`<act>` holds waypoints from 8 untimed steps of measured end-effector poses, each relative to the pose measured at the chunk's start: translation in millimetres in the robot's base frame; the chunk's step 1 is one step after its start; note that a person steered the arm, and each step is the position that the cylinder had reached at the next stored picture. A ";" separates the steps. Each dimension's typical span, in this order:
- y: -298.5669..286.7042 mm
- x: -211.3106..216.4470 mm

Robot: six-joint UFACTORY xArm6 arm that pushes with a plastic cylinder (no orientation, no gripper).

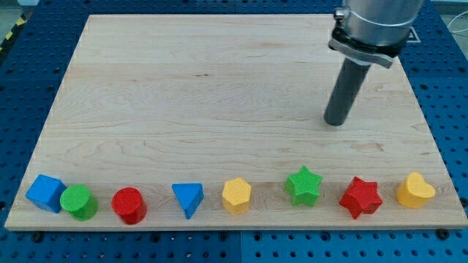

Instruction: Move your arm closer to the blue cube

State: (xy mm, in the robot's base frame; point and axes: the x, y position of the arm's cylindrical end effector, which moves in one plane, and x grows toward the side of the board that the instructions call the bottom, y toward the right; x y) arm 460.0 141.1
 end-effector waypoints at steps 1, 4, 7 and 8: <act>-31.8 -9.3; -123.4 -14.5; -206.0 -14.5; -230.3 -14.5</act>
State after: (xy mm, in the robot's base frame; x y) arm 445.5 -89.3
